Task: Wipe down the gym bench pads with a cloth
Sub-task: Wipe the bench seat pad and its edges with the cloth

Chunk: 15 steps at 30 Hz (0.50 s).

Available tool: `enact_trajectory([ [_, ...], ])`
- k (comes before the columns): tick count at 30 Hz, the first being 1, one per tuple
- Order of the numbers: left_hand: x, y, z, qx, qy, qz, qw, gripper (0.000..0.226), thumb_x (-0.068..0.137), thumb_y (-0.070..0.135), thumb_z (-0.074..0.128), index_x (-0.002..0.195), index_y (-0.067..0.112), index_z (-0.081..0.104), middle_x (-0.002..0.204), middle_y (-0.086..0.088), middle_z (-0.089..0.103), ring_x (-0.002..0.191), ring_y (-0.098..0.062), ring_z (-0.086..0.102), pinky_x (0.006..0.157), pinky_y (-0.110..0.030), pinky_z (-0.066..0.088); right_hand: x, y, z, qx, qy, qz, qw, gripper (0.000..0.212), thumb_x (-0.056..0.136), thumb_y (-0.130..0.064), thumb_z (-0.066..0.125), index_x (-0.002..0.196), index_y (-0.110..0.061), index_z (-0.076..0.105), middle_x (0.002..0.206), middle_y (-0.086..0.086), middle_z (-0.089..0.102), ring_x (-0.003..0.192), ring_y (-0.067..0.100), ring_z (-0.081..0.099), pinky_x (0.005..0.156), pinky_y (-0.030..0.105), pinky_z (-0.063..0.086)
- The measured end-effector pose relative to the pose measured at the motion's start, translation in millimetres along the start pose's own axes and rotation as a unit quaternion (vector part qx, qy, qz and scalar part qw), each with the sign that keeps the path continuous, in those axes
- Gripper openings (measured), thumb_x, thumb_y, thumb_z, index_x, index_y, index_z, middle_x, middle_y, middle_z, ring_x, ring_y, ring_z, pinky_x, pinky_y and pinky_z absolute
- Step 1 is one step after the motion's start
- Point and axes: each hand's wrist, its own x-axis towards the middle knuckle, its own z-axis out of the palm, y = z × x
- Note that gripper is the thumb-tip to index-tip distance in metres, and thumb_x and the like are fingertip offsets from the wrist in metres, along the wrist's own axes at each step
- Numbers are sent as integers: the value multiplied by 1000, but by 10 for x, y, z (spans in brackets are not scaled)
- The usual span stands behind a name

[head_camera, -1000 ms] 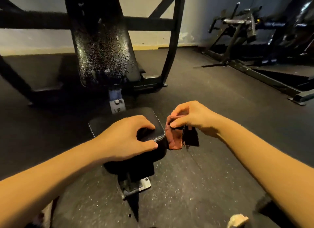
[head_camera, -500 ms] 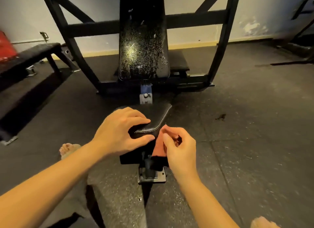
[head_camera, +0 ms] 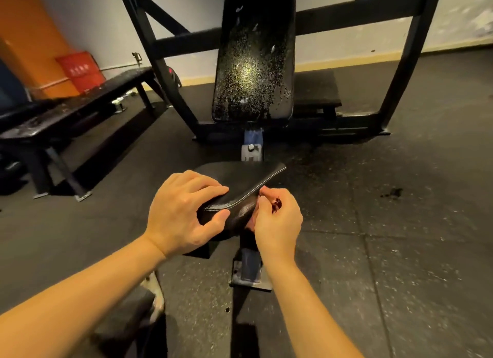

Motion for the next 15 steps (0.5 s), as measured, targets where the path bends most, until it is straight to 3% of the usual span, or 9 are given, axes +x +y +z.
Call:
enact_trajectory([
  [3,13,18,-15,-8,-12,-1,1000,45,88,50,55,112,19,77,110,5,72,100,-18,64,85,-33,43,-682,-270,-59,45,-36,-90,994,16,97,-11,64,101,-25,69,97,-15,62,93,8,65,77,21,53],
  [6,8,24,-32,-36,-17,-4,999,44,89,49,54,112,19,76,109,7,71,99,-15,63,84,-34,45,-595,-172,15,17,1,-151,988,16,96,-5,63,101,-19,68,97,-12,59,93,10,62,77,20,51],
  [9,20,24,-19,-36,-11,-2,999,42,88,47,55,110,18,77,108,8,71,97,-14,62,82,-33,44,127,230,80,-32,21,-68,997,19,95,-8,58,96,-24,67,99,-10,61,91,8,63,79,35,56],
  [11,21,28,-6,-33,-4,0,999,41,87,46,56,109,18,77,107,8,71,95,-15,62,82,-35,45,605,471,44,-76,-3,3,997,19,96,-13,55,94,-29,65,100,-5,65,92,16,67,84,42,57],
  [13,16,22,-10,-34,-5,-4,999,41,87,47,56,109,19,77,107,8,71,95,-15,62,81,-35,45,732,515,25,-89,-12,25,996,18,98,-11,55,97,-25,67,102,-3,68,99,18,66,89,36,54],
  [15,21,10,-13,-39,-12,-7,999,42,87,48,55,110,20,77,108,9,71,96,-14,62,80,-33,45,507,367,28,-59,2,15,998,16,97,-8,58,99,-21,68,103,-7,67,101,9,63,89,29,52],
])
